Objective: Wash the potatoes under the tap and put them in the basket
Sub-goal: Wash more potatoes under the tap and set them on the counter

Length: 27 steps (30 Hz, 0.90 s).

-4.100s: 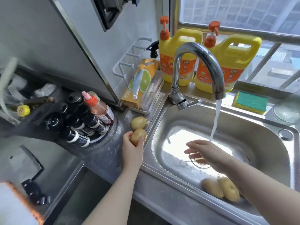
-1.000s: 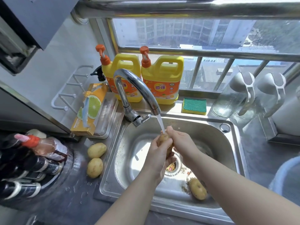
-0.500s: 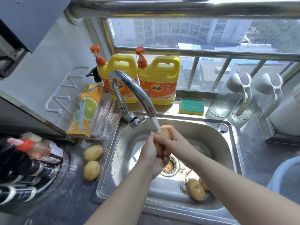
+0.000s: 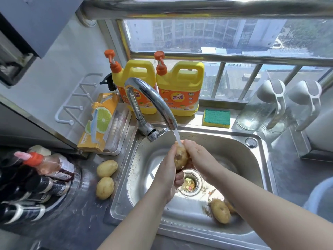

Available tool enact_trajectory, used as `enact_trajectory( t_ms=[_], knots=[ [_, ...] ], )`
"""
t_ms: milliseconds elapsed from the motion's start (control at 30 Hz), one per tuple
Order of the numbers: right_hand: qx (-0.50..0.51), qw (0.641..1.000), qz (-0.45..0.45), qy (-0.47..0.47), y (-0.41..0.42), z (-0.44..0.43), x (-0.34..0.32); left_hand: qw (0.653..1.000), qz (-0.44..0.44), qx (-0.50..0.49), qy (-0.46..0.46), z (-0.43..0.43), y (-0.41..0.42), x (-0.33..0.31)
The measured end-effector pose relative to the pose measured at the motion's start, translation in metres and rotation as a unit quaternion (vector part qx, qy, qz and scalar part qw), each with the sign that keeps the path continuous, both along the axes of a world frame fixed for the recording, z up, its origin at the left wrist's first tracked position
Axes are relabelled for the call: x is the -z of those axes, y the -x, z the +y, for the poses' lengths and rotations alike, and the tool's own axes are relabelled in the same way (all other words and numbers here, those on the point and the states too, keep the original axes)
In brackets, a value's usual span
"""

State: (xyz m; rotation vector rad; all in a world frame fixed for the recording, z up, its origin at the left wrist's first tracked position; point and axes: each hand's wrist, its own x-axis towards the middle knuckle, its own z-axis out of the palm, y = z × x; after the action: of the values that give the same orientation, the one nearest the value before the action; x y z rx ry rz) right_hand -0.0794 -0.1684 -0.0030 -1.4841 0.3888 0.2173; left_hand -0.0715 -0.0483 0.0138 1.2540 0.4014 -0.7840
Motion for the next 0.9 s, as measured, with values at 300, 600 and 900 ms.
enact_trajectory(
  t_ms=[300,600,900],
  knots=[
    [-0.025,0.999,-0.013,-0.041,0.000,-0.020,-0.013,0.999,0.004,0.043,-0.011,-0.007,-0.018,-0.004],
    [-0.029,0.998,-0.019,-0.059,-0.005,-0.037,-0.011,0.992,-0.039,0.089,0.077,0.003,-0.021,0.000],
    [0.040,0.998,-0.018,-0.041,0.000,-0.042,-0.012,0.962,-0.171,0.196,-0.084,0.006,-0.030,0.005]
  ],
)
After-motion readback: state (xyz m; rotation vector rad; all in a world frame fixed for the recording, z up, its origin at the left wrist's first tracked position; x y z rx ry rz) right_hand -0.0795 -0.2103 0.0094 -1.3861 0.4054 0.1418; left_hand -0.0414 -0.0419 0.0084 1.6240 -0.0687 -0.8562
